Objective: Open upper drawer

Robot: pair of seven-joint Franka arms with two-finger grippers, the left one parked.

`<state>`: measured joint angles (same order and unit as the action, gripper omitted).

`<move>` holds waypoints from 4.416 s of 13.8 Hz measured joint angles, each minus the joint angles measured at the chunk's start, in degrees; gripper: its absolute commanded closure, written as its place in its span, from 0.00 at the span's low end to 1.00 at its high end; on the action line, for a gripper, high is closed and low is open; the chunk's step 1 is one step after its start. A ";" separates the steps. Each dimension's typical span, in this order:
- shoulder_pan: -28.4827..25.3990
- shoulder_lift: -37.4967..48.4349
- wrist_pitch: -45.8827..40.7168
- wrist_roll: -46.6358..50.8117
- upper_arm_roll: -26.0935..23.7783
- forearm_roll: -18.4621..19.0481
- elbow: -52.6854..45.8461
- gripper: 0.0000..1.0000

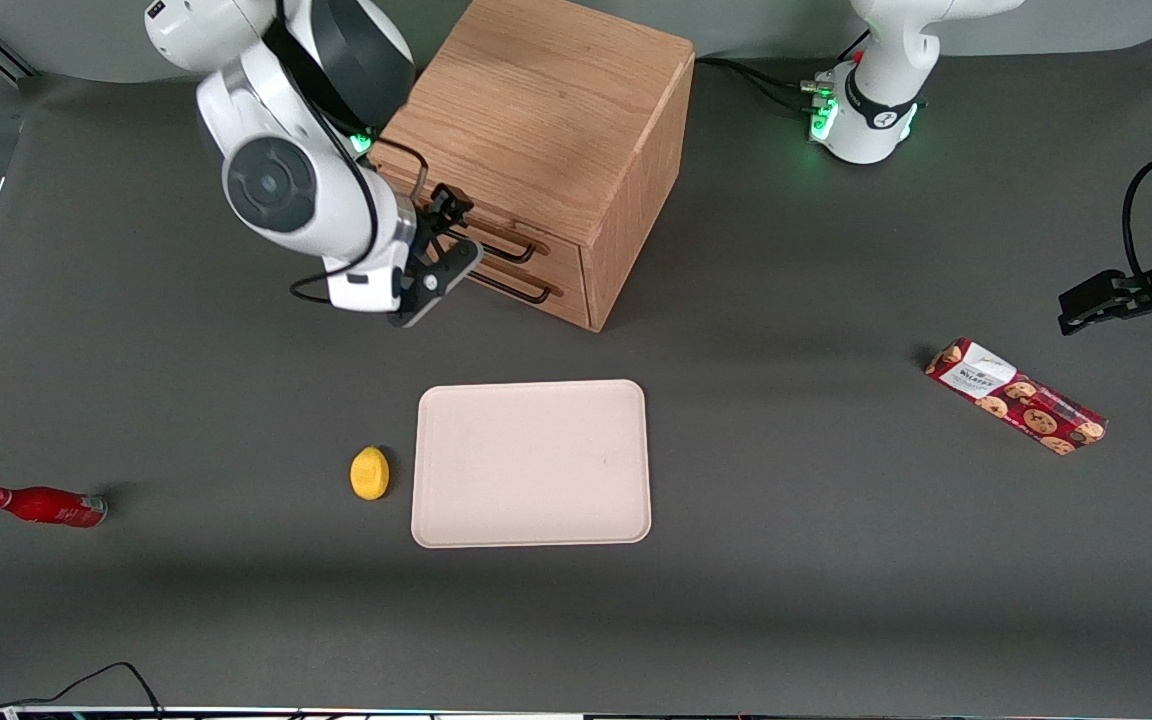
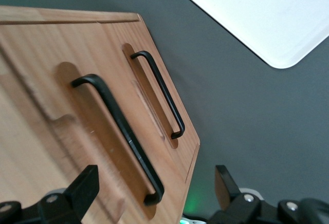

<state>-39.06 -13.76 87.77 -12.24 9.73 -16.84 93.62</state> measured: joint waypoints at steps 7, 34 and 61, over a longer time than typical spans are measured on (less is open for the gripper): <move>0.00 -2.67 -0.10 -4.79 -0.76 -2.47 1.52 0.00; 0.07 -4.80 4.72 -9.65 -1.45 -3.65 7.61 0.00; 11.17 -10.29 6.38 -16.51 -2.75 -3.65 0.26 0.00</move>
<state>-27.89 -24.05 94.15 -28.75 6.99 -20.49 93.88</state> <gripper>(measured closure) 0.000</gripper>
